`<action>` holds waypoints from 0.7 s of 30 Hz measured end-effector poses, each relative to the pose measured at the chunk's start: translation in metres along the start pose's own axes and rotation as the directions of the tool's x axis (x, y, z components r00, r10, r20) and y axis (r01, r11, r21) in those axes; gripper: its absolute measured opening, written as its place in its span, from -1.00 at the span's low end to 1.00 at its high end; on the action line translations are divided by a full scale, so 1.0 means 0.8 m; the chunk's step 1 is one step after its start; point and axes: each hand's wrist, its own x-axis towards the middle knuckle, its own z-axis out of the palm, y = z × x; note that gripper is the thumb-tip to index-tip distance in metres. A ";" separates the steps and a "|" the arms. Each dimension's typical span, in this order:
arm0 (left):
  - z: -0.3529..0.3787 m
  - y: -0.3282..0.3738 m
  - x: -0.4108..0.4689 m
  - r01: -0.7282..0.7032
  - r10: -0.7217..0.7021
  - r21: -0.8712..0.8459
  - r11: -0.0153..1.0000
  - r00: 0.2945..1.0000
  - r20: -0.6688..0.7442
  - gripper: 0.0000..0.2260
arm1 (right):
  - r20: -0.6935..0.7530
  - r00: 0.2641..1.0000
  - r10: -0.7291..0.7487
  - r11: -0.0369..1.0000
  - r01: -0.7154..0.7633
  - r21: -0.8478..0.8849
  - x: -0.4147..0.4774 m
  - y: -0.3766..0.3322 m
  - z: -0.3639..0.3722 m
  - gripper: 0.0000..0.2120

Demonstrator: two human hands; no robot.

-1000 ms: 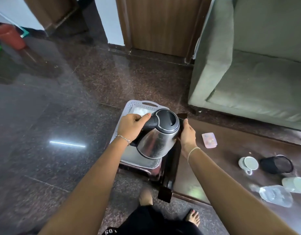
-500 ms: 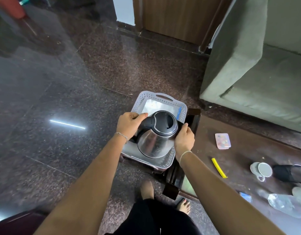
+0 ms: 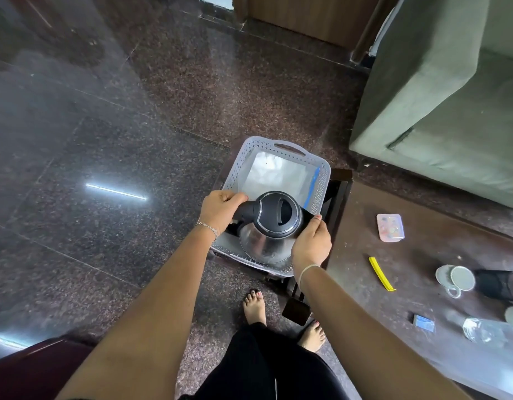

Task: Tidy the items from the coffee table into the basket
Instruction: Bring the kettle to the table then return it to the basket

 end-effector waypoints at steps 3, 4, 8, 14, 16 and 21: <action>0.001 -0.001 0.002 0.001 -0.001 -0.003 1.000 1.000 -0.010 -0.69 | 0.002 1.000 0.025 1.000 -0.025 0.016 -0.003 0.007 0.000 -0.57; 0.001 -0.001 0.003 -0.001 0.001 -0.001 1.000 1.000 -0.012 -0.67 | 0.005 1.000 0.022 1.000 -0.022 0.012 -0.003 0.008 -0.001 -0.57; 0.001 -0.006 0.004 -0.002 0.003 0.030 1.000 0.999 -0.042 -0.58 | 0.046 0.999 -0.013 1.000 0.013 0.001 -0.005 0.009 -0.004 -0.59; 0.003 -0.002 -0.002 -0.015 0.033 0.182 0.983 0.995 -0.096 -0.62 | 0.161 0.987 -0.005 1.000 0.004 0.005 0.002 0.011 -0.013 -0.61; 0.004 0.005 -0.006 -0.001 0.027 0.234 0.972 0.994 -0.107 -0.64 | 0.219 0.976 0.002 1.000 -0.006 0.021 0.008 0.011 -0.021 -0.63; 0.008 0.046 -0.008 0.034 0.033 0.388 0.921 0.986 -0.164 -0.83 | 0.258 0.966 -0.019 0.999 0.007 0.046 0.025 0.001 -0.043 -0.70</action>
